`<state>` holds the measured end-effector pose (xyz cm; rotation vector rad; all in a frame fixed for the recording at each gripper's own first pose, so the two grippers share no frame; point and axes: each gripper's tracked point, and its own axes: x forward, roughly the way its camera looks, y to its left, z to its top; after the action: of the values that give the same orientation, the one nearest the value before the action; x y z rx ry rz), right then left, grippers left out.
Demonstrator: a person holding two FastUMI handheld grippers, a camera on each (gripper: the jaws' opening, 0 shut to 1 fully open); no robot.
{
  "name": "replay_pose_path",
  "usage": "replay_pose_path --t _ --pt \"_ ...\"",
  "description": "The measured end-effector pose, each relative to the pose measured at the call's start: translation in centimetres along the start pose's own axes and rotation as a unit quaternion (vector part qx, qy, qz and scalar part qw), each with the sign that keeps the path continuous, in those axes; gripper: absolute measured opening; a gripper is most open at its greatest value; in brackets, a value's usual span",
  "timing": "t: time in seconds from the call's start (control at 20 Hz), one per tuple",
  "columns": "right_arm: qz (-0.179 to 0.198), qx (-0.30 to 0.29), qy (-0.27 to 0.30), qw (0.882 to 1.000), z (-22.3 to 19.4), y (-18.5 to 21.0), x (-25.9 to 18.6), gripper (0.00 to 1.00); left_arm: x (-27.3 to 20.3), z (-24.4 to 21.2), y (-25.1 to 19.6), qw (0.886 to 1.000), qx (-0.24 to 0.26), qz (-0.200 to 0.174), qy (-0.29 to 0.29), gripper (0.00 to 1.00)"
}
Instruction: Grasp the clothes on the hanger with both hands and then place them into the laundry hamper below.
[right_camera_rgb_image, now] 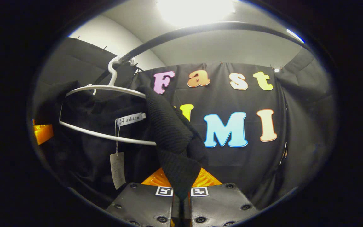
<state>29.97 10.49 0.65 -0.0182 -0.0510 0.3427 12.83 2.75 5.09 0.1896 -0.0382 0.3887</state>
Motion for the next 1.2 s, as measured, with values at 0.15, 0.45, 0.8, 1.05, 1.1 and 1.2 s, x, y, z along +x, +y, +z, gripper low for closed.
replay_pose_path --t 0.15,0.45,0.8,1.05,1.1,1.2 --pt "-0.017 -0.014 -0.018 1.000 1.3 -1.9 0.3 0.07 -0.2 1.7 1.5 1.000 -0.004 0.011 -0.010 0.02" --pt "-0.048 -0.043 -0.059 0.996 4.2 -4.7 0.5 0.07 -0.7 4.4 6.1 0.999 0.005 0.044 -0.029 0.02" --pt "-0.071 -0.066 -0.090 0.991 6.6 -7.1 2.3 0.07 1.0 5.5 11.5 0.996 0.021 0.077 -0.036 0.02" --pt "-0.069 -0.079 -0.089 0.990 6.4 -7.9 3.6 0.07 2.9 5.3 14.3 0.995 0.032 0.081 -0.038 0.00" --pt "-0.068 -0.082 -0.089 0.990 6.3 -8.0 3.9 0.07 3.4 5.0 14.7 0.996 0.034 0.080 -0.035 0.00" --pt "-0.062 -0.085 -0.083 0.991 5.8 -7.8 4.2 0.07 4.2 4.1 15.3 0.996 0.033 0.076 -0.030 0.00"
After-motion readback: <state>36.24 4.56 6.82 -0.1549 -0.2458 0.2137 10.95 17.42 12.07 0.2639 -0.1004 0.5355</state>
